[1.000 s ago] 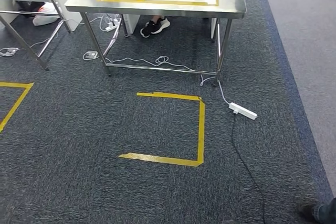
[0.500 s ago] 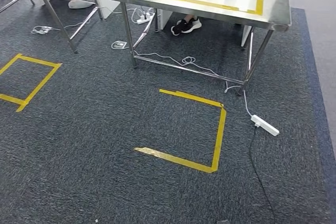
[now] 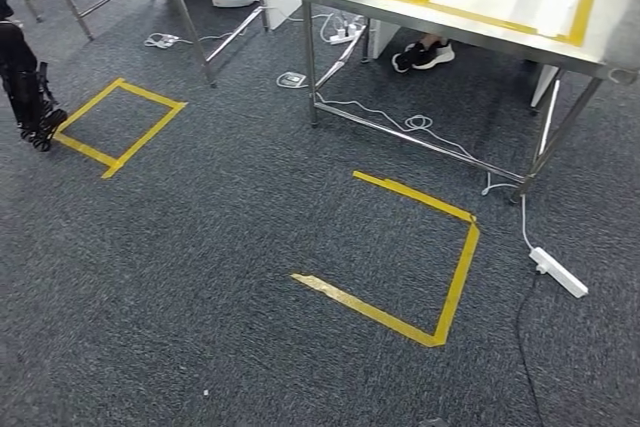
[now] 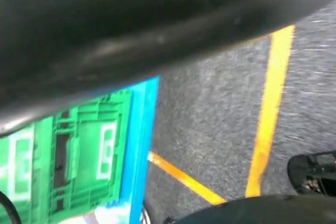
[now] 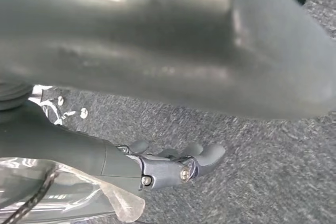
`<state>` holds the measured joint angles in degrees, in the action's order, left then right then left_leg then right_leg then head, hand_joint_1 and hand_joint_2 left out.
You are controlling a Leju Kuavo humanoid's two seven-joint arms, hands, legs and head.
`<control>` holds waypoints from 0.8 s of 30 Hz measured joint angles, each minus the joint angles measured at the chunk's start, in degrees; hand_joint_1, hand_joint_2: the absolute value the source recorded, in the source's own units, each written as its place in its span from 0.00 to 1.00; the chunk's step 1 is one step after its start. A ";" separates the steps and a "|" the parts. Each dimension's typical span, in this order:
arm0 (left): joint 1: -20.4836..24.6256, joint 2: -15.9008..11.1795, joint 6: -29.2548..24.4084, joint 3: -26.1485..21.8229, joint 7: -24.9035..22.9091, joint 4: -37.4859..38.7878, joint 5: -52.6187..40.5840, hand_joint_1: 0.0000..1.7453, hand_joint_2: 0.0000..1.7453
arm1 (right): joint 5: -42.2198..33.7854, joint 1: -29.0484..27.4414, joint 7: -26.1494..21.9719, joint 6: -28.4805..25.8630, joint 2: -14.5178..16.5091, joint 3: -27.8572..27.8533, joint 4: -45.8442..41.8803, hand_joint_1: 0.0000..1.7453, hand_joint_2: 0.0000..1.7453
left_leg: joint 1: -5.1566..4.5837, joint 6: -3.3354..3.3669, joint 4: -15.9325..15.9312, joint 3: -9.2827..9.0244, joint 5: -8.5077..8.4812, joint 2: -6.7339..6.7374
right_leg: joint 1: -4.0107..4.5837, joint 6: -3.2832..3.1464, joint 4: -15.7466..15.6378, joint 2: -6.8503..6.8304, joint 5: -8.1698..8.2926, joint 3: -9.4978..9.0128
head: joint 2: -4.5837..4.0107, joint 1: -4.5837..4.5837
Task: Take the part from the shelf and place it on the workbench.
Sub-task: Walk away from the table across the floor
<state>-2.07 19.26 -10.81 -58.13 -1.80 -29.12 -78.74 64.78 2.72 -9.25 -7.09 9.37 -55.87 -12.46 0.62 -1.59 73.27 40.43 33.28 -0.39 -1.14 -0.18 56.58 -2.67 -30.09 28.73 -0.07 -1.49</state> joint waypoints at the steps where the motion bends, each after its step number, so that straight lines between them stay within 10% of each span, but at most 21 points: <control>1: -0.01 -0.01 -0.02 -0.02 -0.02 0.02 0.01 0.00 0.00 | 0.00 0.06 0.00 0.08 -0.01 0.00 0.00 0.00 0.00 | 0.20 -0.12 -2.58 -1.43 -1.66 0.38 | -0.05 0.14 0.00 -0.77 -0.10 -0.11 | 0.00 0.01; 5: 0.23 0.04 -0.42 -0.03 -0.28 0.43 0.01 0.00 0.00 | 0.03 0.26 -0.02 0.59 -0.33 0.00 0.00 0.00 0.00 | -0.12 0.66 -14.94 -8.09 -5.89 4.47 | 0.33 1.46 0.00 -2.97 -0.91 -0.56 | 0.00 0.01; 8: 0.27 0.08 -0.58 -0.03 -0.50 0.82 0.01 0.00 0.00 | 0.05 0.45 -0.03 0.68 -0.61 0.00 0.00 0.00 0.00 | -0.31 1.94 -15.45 -8.08 -5.67 3.10 | 0.27 2.56 -0.23 -3.74 -1.43 -1.36 | 0.00 -0.04; 10: 0.32 0.13 -0.73 -0.04 -0.61 0.96 0.02 0.00 0.00 | 0.08 0.53 -0.07 0.71 -0.73 0.00 0.00 0.00 0.00 | -0.15 2.70 -15.74 -8.12 -5.99 1.93 | 0.07 3.01 2.54 -1.17 -3.47 -0.48 | 0.00 -0.23; 14: 0.50 0.16 -1.10 -0.05 -0.77 1.50 0.03 0.00 0.00 | 0.26 0.13 -0.09 0.83 -0.93 0.00 0.00 0.00 0.00 | -0.34 3.40 -15.78 -8.10 -6.09 -0.84 | 0.13 2.80 16.67 2.52 -9.02 6.94 | 0.00 -0.45; 16: 0.55 0.14 -1.23 -0.06 -0.82 1.80 0.02 0.00 0.00 | 0.38 0.07 -0.13 0.86 -0.98 0.00 0.00 0.00 0.00 | -0.50 3.42 -15.75 -8.27 -6.06 -2.53 | 0.18 2.43 15.20 2.83 -6.30 7.22 | 0.00 -0.46; 19: 0.81 0.08 -1.31 -0.07 -0.90 2.29 -0.03 0.00 0.00 | 0.51 0.19 -0.24 0.88 -1.20 0.00 0.00 0.00 0.00 | -0.67 3.15 -15.56 -8.39 -5.94 -4.90 | 0.22 1.54 4.09 5.97 -0.20 3.22 | 0.00 -0.45; 21: 0.97 0.00 -1.41 -0.07 -0.96 2.63 -0.04 0.00 0.00 | 0.61 0.23 -0.26 0.91 -1.35 0.00 0.00 0.00 0.00 | -0.59 2.58 -15.39 -8.08 -5.91 -6.16 | 0.33 1.27 1.15 7.27 0.43 1.94 | 0.00 -0.41; 24: 1.07 -0.27 -1.96 -0.10 -1.08 3.43 -0.06 0.00 0.00 | 0.85 0.35 -0.27 0.90 -1.36 0.00 0.00 0.00 0.00 | -0.38 1.53 -14.76 -7.44 -5.58 -6.16 | 0.26 0.65 0.55 5.46 0.74 1.12 | 0.00 -0.34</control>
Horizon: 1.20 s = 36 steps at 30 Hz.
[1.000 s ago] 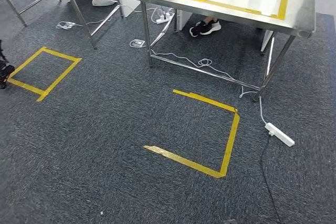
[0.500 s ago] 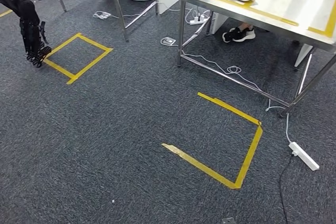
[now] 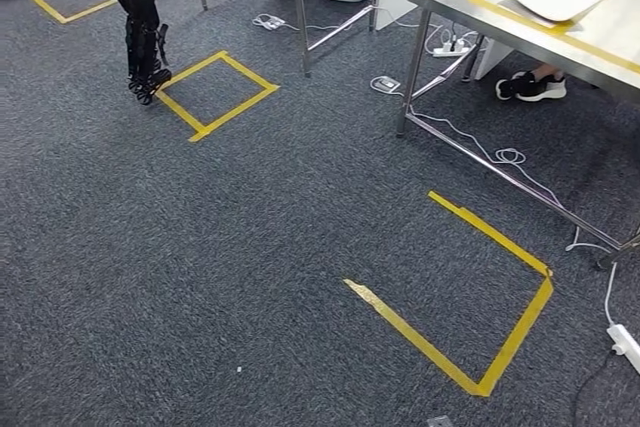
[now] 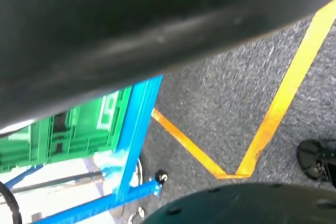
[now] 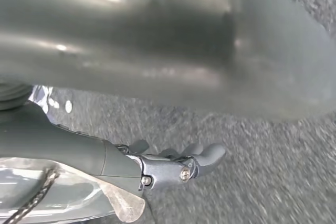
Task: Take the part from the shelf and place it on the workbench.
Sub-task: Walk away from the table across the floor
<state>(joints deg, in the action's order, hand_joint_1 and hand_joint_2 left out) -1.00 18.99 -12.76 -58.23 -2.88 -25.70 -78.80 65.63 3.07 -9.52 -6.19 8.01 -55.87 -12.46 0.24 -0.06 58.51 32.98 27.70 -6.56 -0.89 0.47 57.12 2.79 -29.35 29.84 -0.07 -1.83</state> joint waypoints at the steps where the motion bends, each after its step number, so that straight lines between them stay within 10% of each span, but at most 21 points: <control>1: 0.11 -0.09 -0.26 -0.01 -0.02 0.33 -0.01 0.00 0.00 | 0.06 0.00 -0.01 -0.03 0.01 0.00 0.00 0.00 0.00 | -0.06 -0.28 1.48 0.70 0.97 1.30 | -0.13 -0.25 -0.23 -0.75 0.15 -0.13 | 0.00 0.19; 4: 0.70 -0.29 -0.74 -0.02 -0.07 1.28 -0.02 0.00 0.00 | 0.15 -0.24 -0.01 -0.17 0.01 0.00 0.00 0.00 0.00 | 0.04 -1.08 11.62 5.54 6.10 5.24 | -0.16 -0.65 -0.38 -3.44 -0.03 -0.44 | 0.00 0.57; 6: 0.84 -0.38 -0.87 -0.03 -0.09 1.79 -0.02 0.00 0.00 | 0.22 -0.27 -0.01 -0.25 0.02 0.00 0.00 0.00 0.00 | 0.32 -1.46 15.29 7.31 6.66 5.91 | -0.14 -0.63 -0.36 -5.20 -0.33 -0.65 | 0.00 0.56; 10: 1.02 -0.48 -1.08 -0.08 -0.11 2.38 -0.02 0.00 0.00 | 0.41 -0.13 -0.16 -0.34 0.07 0.02 0.00 0.00 0.00 | 0.25 -1.15 3.13 1.12 0.26 8.99 | 0.00 0.13 -0.31 -7.90 -1.26 -1.50 | 0.00 0.57; 14: 1.27 -0.63 -1.37 -0.20 -0.09 2.90 -0.02 0.00 0.00 | 0.51 0.22 -0.26 -0.44 0.08 0.04 0.00 0.00 0.00 | -0.39 0.32 -0.39 -0.40 -0.23 9.12 | 0.23 1.52 -0.52 -9.93 -2.02 -2.28 | 0.00 0.39; 17: 1.38 -0.77 -1.59 -0.49 -0.09 3.20 0.00 0.00 0.00 | 0.66 0.44 -0.31 -0.46 0.08 0.09 0.00 0.00 0.00 | -0.13 1.44 -1.05 -0.65 -0.68 7.38 | -0.11 2.17 3.31 -6.37 -4.91 -0.94 | 0.00 -0.01; 20: 1.61 -0.84 -1.62 -0.56 -0.09 3.53 0.01 0.00 0.00 | 0.76 0.06 -0.28 -0.45 0.09 0.09 0.04 0.00 0.00 | -0.23 1.86 -1.09 -0.58 -0.68 5.28 | -0.17 2.12 14.88 -3.10 -9.50 5.08 | 0.00 -0.25; 22: 1.60 -0.90 -1.63 -0.60 -0.09 3.72 0.01 0.00 0.00 | 0.81 -0.16 -0.26 -0.46 0.09 0.09 0.07 0.00 0.00 | -0.36 1.90 -1.07 -0.71 -0.65 3.61 | -0.15 1.90 16.13 -2.79 -7.98 6.65 | 0.00 -0.24; 25: 1.66 -0.93 -1.68 -0.63 -0.09 4.00 0.01 0.00 0.00 | 0.82 -0.16 -0.26 -0.49 0.05 0.09 0.07 0.00 0.00 | -0.44 1.70 -0.95 -0.90 -0.57 1.26 | -0.21 1.18 5.27 -0.14 -1.39 2.79 | 0.00 -0.21; 29: 1.81 -0.87 -2.01 -0.64 -0.21 4.39 -0.01 0.00 0.00 | 0.82 -0.11 -0.24 -0.32 -0.10 0.09 0.07 0.00 0.00 | -0.06 0.33 -0.76 -0.08 -0.85 -1.23 | -0.04 0.73 0.33 1.26 -0.22 0.41 | 0.00 -0.18; 32: 1.85 -0.88 -2.67 -0.68 -0.53 4.88 -0.02 0.00 0.00 | 0.95 -0.12 -0.30 0.03 -0.26 0.11 0.07 0.00 0.00 | -0.14 -0.63 2.35 1.43 1.14 1.90 | -0.15 -0.11 -0.31 -0.96 0.14 -0.17 | 0.00 0.04; 36: 2.28 -0.93 -3.05 -0.72 -0.65 5.58 0.01 0.00 0.00 | 1.14 -0.40 -0.34 0.20 -0.55 0.11 0.07 0.00 0.00 | 0.15 -1.51 15.77 7.78 6.93 5.89 | 0.07 -0.52 -0.37 -4.78 -0.23 -0.44 | 0.00 0.22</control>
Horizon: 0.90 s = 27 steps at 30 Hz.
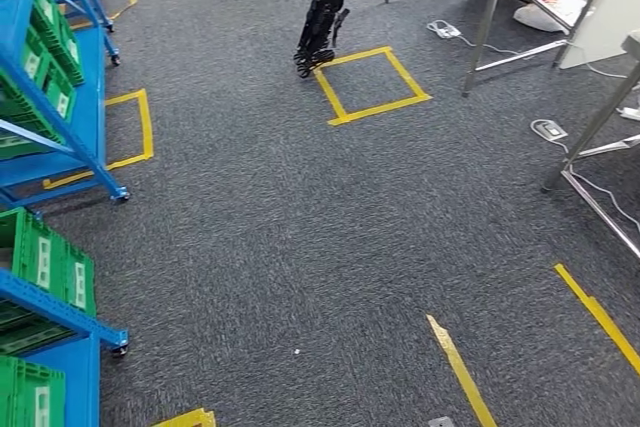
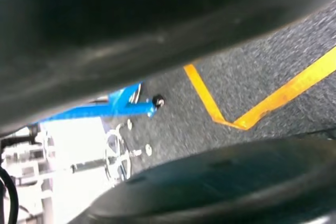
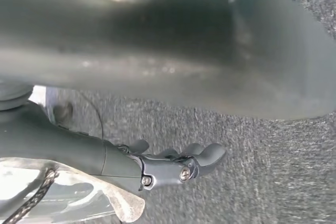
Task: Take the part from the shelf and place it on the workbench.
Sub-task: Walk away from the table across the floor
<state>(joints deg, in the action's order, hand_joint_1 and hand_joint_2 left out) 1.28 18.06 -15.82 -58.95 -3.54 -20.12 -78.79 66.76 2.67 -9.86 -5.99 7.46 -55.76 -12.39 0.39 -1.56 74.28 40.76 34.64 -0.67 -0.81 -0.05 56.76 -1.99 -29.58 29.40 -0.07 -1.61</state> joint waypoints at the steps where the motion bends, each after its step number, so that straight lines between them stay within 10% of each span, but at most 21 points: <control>1: -0.02 -0.02 -0.04 -0.04 -0.02 0.14 0.00 0.00 0.00 | 0.02 0.02 0.00 0.00 -0.06 0.01 0.00 0.00 0.00 | 0.09 -0.09 0.13 0.00 -0.62 0.15 | 0.01 0.03 0.00 -0.84 -0.11 -0.10 | 0.00 0.01; 5: 0.14 -0.13 -0.27 -0.19 -0.04 0.48 0.00 0.00 0.00 | 0.10 0.20 0.01 -0.02 -0.09 0.11 0.00 0.00 0.00 | -0.31 0.64 -13.86 -7.42 -7.05 3.68 | 0.29 0.72 0.06 -3.47 -0.89 -0.77 | 0.00 -0.02; 9: 0.26 -0.32 -0.71 -0.29 -0.03 0.96 0.01 0.00 0.00 | 0.42 0.52 0.06 -0.23 -0.09 0.22 0.00 0.00 0.00 | -0.71 1.98 -16.53 -8.40 -7.38 3.25 | 0.38 1.93 0.11 -4.86 -1.65 -1.47 | 0.00 -0.09; 11: 0.29 -0.47 -0.92 -0.36 -0.01 1.21 0.02 0.00 0.00 | 0.53 0.61 0.03 -0.42 -0.09 0.28 0.01 0.00 0.00 | -0.51 2.67 -16.91 -8.49 -7.73 2.04 | 0.11 2.38 2.42 -2.25 -3.42 -0.61 | 0.00 -0.22; 15: 0.45 -0.67 -0.99 -0.37 0.17 1.64 0.02 0.00 0.00 | 0.68 0.15 0.02 -0.66 -0.08 0.37 0.08 0.00 0.00 | -0.45 3.18 -17.00 -8.49 -7.84 -0.77 | 0.01 2.48 16.55 1.77 -9.19 6.78 | 0.00 -0.47; 17: 0.39 -0.81 -0.99 -0.37 0.17 1.78 0.02 0.00 0.00 | 0.72 0.05 0.03 -0.79 -0.07 0.42 0.11 0.00 0.00 | -0.46 3.13 -16.94 -8.63 -7.80 -2.48 | -0.03 2.37 15.56 2.03 -6.67 7.25 | 0.00 -0.47; 20: 0.45 -0.90 -0.96 -0.37 0.24 1.90 0.02 0.00 0.00 | 0.74 0.10 0.02 -0.98 -0.05 0.44 0.15 0.00 0.00 | -0.42 2.63 -16.56 -8.72 -7.53 -4.79 | -0.47 2.24 4.41 5.36 -0.79 2.94 | 0.00 -0.50; 22: 0.47 -0.99 -0.90 -0.38 0.34 1.96 0.03 0.00 0.00 | 0.81 0.15 0.01 -1.15 -0.01 0.45 0.20 0.00 0.00 | -0.33 1.95 -16.31 -8.36 -7.55 -6.05 | -0.54 2.04 1.50 7.12 -0.38 1.42 | 0.00 -0.49; 24: 0.30 -1.19 -0.72 -0.49 0.49 2.04 0.08 0.00 0.00 | 0.86 0.23 0.00 -1.48 0.16 0.48 0.22 0.00 0.00 | -0.11 1.24 -16.29 -7.96 -7.72 -6.92 | -0.38 1.45 1.25 6.07 -0.23 0.99 | 0.00 -0.48; 27: 0.24 -1.55 -0.49 -0.70 0.69 2.12 0.15 0.00 0.00 | 0.86 0.21 -0.04 -1.90 0.59 0.50 0.22 0.00 0.00 | -0.29 0.50 -11.87 -5.92 -4.95 -2.73 | -0.30 0.34 0.78 3.68 -0.02 0.69 | 0.00 -0.20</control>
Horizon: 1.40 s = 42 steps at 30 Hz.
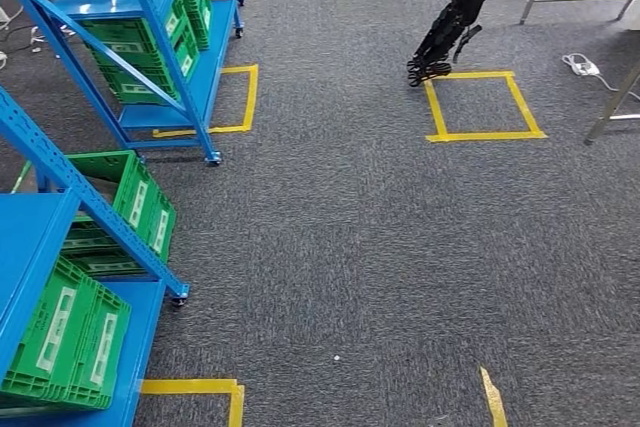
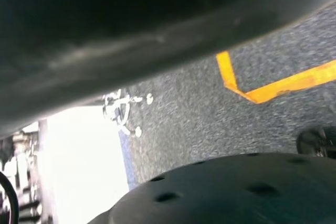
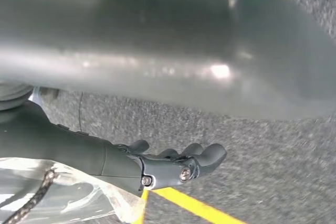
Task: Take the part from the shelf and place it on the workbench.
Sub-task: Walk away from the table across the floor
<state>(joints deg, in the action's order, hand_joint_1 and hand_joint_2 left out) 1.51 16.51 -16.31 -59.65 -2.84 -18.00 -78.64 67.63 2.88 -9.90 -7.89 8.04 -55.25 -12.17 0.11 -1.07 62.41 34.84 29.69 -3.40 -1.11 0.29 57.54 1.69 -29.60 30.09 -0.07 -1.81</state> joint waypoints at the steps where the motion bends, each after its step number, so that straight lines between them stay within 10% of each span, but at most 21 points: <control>1: 0.06 -0.08 0.01 -0.01 0.05 0.01 0.02 0.00 0.00 | 0.01 -0.09 -0.01 -0.07 0.08 0.00 0.00 0.00 0.00 | -0.07 -0.19 3.76 1.75 1.95 1.65 | 0.16 -0.24 -0.02 -0.98 -0.11 -0.07 | 0.00 0.10; 4: 0.04 -0.27 0.09 -0.02 0.13 0.01 0.02 0.00 0.00 | 0.00 -0.29 0.02 -0.14 0.20 0.00 0.00 0.00 0.00 | 0.04 -0.43 12.55 5.87 4.98 2.71 | 0.53 -0.60 0.01 -3.93 -0.42 -0.18 | 0.00 0.16; 8: -0.13 -0.64 0.51 -0.05 0.20 0.01 0.02 0.00 0.00 | 0.01 -0.03 0.05 -0.31 0.54 0.00 0.00 0.00 0.00 | -0.53 0.61 -0.02 -0.68 -1.56 5.54 | 0.88 -0.40 0.03 -6.72 -1.01 -0.88 | 0.00 0.18; 12: -0.04 -1.08 1.14 -0.10 0.44 0.01 0.01 0.00 0.00 | 0.03 0.27 0.25 -0.63 0.97 0.02 -0.01 0.00 0.00 | -1.21 1.87 -4.49 -2.68 -2.46 6.26 | 1.13 0.62 -0.11 -8.85 -1.52 -1.36 | 0.00 0.16; 15: -0.15 -1.39 1.55 -0.17 0.48 0.01 -0.13 0.00 0.00 | 0.09 0.51 0.25 -0.73 1.15 0.06 -0.02 0.00 0.00 | -0.67 2.71 -5.74 -3.29 -3.13 4.52 | 0.90 1.48 3.17 -5.57 -3.84 -0.08 | 0.00 -0.14; 19: 0.09 -1.48 1.98 -0.23 0.44 0.01 -0.33 0.00 0.00 | 0.17 0.06 0.39 -0.64 1.16 0.09 0.02 0.00 0.00 | -0.47 3.05 -5.86 -3.21 -3.33 1.66 | 0.52 1.99 15.92 -1.91 -8.24 6.86 | 0.00 -0.26; 24: 0.07 -1.54 2.01 -0.41 0.37 0.01 -0.55 0.00 0.00 | 0.20 -0.06 0.42 -0.63 1.16 0.09 0.04 0.00 0.00 | -0.20 1.96 -5.02 -3.11 -2.89 -2.20 | -0.36 2.32 2.59 1.95 -0.10 1.83 | 0.00 -0.27; 28: -0.12 -1.64 2.04 -0.48 0.31 0.01 -0.68 0.00 0.00 | 0.27 -0.02 0.48 -0.62 1.19 0.10 0.05 0.00 0.00 | 0.16 0.53 -4.44 -2.00 -3.05 -3.99 | -0.21 1.05 0.49 1.73 -0.01 0.65 | 0.00 -0.18; 32: 0.08 -1.69 2.04 -0.52 0.22 0.01 -0.84 0.00 0.00 | 0.50 -0.17 0.46 -0.62 1.29 0.11 0.04 0.00 0.00 | 0.01 -0.31 5.22 2.54 2.24 1.56 | 0.00 -0.15 0.11 -1.70 -0.04 0.35 | 0.00 0.60; 35: 0.00 -1.72 2.07 -0.52 0.21 0.01 -1.03 0.00 0.00 | 0.59 -0.31 0.47 -0.63 1.29 0.11 0.04 0.00 0.00 | 0.10 -0.40 11.87 5.61 3.91 2.68 | 0.33 -0.45 0.12 -4.44 -0.34 0.22 | 0.00 0.60; 39: -0.07 -1.81 2.08 -0.56 0.20 0.01 -1.09 0.00 0.00 | 0.70 -0.06 0.44 -0.66 1.34 0.13 0.04 0.00 0.00 | -0.60 0.79 -1.00 -1.17 -2.37 6.20 | 0.71 -0.14 0.17 -7.10 -0.92 -0.50 | 0.00 0.63; 42: 0.11 -1.87 2.08 -0.57 0.20 0.01 -1.09 0.00 0.00 | 0.72 0.11 0.41 -0.64 1.39 0.14 0.04 0.00 0.00 | -1.24 1.71 -4.32 -2.41 -2.61 6.97 | 1.02 0.66 0.08 -8.97 -1.30 -0.91 | 0.00 0.65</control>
<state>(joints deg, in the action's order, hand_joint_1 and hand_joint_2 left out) 1.62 14.64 -14.23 -60.23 -2.64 -17.99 -79.73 68.35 2.99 -9.49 -8.53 9.44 -55.12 -12.13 -1.13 0.65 58.08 32.43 27.08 3.58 -0.09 0.95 57.62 -7.28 -30.89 29.19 -0.07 -1.16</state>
